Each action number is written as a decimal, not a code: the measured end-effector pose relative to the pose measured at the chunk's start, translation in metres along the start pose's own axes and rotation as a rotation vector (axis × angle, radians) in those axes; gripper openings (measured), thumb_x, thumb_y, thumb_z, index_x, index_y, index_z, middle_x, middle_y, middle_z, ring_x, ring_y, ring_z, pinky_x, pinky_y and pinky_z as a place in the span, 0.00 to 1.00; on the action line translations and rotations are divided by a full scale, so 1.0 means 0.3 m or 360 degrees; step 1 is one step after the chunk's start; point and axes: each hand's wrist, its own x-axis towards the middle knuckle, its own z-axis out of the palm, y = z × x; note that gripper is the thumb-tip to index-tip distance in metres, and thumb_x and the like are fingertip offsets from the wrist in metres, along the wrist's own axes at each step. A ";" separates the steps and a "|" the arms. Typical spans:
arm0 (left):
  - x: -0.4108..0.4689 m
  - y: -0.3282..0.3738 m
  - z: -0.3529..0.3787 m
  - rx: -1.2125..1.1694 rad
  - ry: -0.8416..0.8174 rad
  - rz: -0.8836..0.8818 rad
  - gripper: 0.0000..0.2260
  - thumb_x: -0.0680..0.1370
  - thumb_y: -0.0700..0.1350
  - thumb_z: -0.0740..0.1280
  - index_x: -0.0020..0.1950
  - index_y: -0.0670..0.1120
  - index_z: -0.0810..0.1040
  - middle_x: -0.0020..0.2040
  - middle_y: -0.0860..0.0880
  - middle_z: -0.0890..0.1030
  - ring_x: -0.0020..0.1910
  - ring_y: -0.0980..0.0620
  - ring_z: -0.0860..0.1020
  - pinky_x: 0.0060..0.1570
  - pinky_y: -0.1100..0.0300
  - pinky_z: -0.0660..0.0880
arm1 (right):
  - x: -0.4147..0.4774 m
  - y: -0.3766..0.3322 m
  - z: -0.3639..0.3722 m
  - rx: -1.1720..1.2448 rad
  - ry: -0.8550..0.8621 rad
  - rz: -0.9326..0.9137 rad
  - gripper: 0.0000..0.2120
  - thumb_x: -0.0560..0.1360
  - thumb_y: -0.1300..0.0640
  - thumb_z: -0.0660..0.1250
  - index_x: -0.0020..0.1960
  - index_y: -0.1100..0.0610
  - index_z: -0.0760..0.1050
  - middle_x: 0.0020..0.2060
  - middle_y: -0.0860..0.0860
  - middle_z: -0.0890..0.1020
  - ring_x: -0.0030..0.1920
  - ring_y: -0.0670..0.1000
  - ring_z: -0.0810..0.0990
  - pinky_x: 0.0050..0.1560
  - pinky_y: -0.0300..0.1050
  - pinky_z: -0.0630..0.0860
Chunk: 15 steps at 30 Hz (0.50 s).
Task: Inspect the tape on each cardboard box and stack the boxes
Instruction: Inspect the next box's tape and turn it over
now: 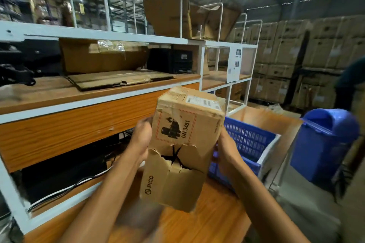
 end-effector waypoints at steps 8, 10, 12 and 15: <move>0.156 0.324 0.230 -0.0094 -0.0299 0.0351 0.33 0.79 0.70 0.48 0.60 0.48 0.82 0.51 0.46 0.86 0.50 0.48 0.85 0.47 0.48 0.82 | 0.091 -0.335 -0.084 0.0012 0.0196 -0.0309 0.30 0.81 0.31 0.51 0.67 0.49 0.78 0.60 0.51 0.83 0.59 0.52 0.78 0.64 0.58 0.73; 0.216 0.372 0.298 -0.0084 -0.0490 0.0324 0.33 0.80 0.69 0.45 0.67 0.52 0.79 0.52 0.47 0.86 0.51 0.51 0.85 0.42 0.52 0.82 | 0.133 -0.393 -0.126 -0.0026 0.0258 -0.0341 0.32 0.81 0.32 0.50 0.68 0.52 0.77 0.61 0.52 0.82 0.54 0.51 0.78 0.60 0.55 0.73; 0.275 0.395 0.379 -0.0079 -0.0587 0.0281 0.34 0.79 0.71 0.44 0.67 0.52 0.78 0.52 0.47 0.86 0.52 0.50 0.85 0.46 0.50 0.81 | 0.189 -0.429 -0.171 -0.0079 0.0328 -0.0359 0.30 0.81 0.32 0.50 0.64 0.53 0.77 0.60 0.52 0.81 0.53 0.51 0.77 0.58 0.54 0.73; 0.358 0.362 0.510 -0.0158 -0.0595 0.0214 0.37 0.74 0.77 0.50 0.65 0.53 0.80 0.54 0.45 0.85 0.58 0.42 0.82 0.55 0.41 0.79 | 0.283 -0.454 -0.233 -0.0099 0.0388 -0.0369 0.24 0.82 0.33 0.51 0.47 0.49 0.76 0.49 0.49 0.81 0.50 0.51 0.78 0.57 0.56 0.75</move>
